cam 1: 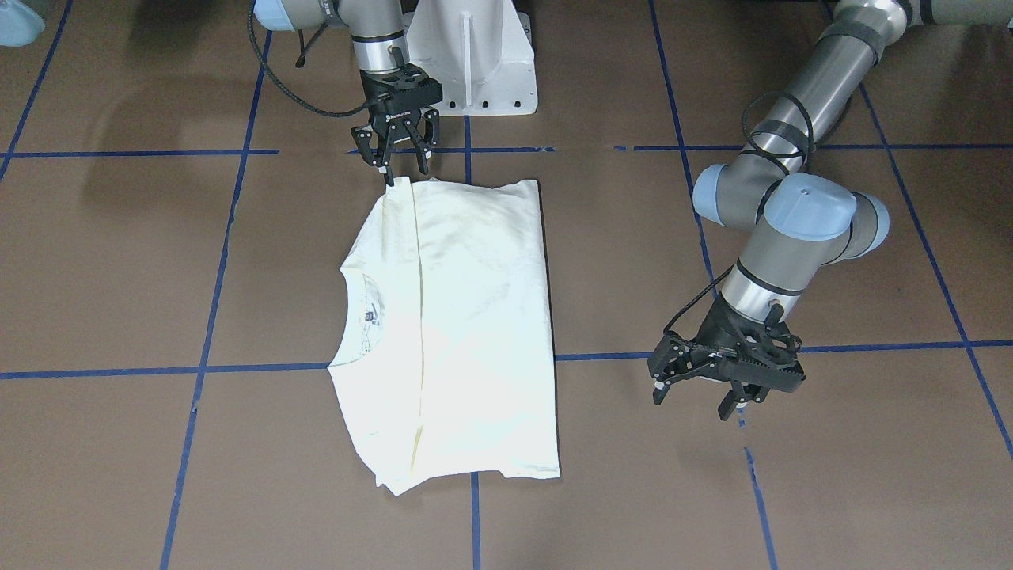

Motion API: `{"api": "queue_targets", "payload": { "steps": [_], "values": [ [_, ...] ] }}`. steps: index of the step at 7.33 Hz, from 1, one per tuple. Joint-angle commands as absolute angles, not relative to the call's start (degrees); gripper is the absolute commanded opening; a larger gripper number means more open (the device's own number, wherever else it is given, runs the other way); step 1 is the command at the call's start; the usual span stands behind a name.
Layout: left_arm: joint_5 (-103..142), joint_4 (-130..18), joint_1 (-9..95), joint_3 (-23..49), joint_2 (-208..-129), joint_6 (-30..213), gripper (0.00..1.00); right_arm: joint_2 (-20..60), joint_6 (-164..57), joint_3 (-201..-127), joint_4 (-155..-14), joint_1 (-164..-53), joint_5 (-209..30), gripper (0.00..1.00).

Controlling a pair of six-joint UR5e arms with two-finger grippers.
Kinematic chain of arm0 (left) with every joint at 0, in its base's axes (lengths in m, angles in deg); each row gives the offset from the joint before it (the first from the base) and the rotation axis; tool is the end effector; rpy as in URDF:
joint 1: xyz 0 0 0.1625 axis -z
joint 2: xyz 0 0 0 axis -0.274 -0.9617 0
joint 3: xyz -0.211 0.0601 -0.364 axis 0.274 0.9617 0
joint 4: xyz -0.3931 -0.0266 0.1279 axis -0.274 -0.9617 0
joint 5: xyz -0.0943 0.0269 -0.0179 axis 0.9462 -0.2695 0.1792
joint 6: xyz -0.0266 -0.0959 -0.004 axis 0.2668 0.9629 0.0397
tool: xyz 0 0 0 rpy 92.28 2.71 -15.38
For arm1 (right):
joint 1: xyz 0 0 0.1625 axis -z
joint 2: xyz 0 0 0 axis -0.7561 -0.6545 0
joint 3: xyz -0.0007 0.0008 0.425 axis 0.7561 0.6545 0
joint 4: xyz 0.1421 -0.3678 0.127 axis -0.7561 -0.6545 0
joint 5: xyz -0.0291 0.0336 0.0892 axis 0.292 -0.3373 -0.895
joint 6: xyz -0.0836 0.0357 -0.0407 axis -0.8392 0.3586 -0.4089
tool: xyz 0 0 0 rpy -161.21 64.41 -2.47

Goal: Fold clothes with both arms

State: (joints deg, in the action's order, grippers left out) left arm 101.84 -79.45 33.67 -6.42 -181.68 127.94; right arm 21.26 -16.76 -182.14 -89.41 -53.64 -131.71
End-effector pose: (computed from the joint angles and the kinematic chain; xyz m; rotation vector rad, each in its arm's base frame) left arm 0.3972 -0.6341 0.3749 0.6223 0.9532 -0.0252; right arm -0.5629 -0.2200 0.2749 0.6854 -0.6713 -0.3297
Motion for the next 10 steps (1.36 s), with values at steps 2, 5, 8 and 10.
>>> {"api": "queue_targets", "payload": {
  "steps": [2, 5, 8, 10],
  "values": [
    [101.8, -79.5, 33.7, -6.4, -181.6, 127.9, 1.00, 21.2, -17.1, -181.1, -89.4, -53.3, -131.4, 0.55],
    [101.8, -79.5, 33.7, -6.4, -181.6, 127.9, 1.00, 21.4, -17.1, -181.0, -89.4, -53.5, -130.0, 0.00],
    [101.8, -79.5, 33.7, -6.3, -181.7, 127.9, 1.00, 21.9, -17.0, -182.2, -89.4, -55.6, -129.3, 0.00],
    [101.8, -79.5, 33.6, -6.3, -181.7, 127.9, 1.00, 19.2, -7.1, -183.6, -89.4, -56.7, -130.3, 0.00]
  ]
}}
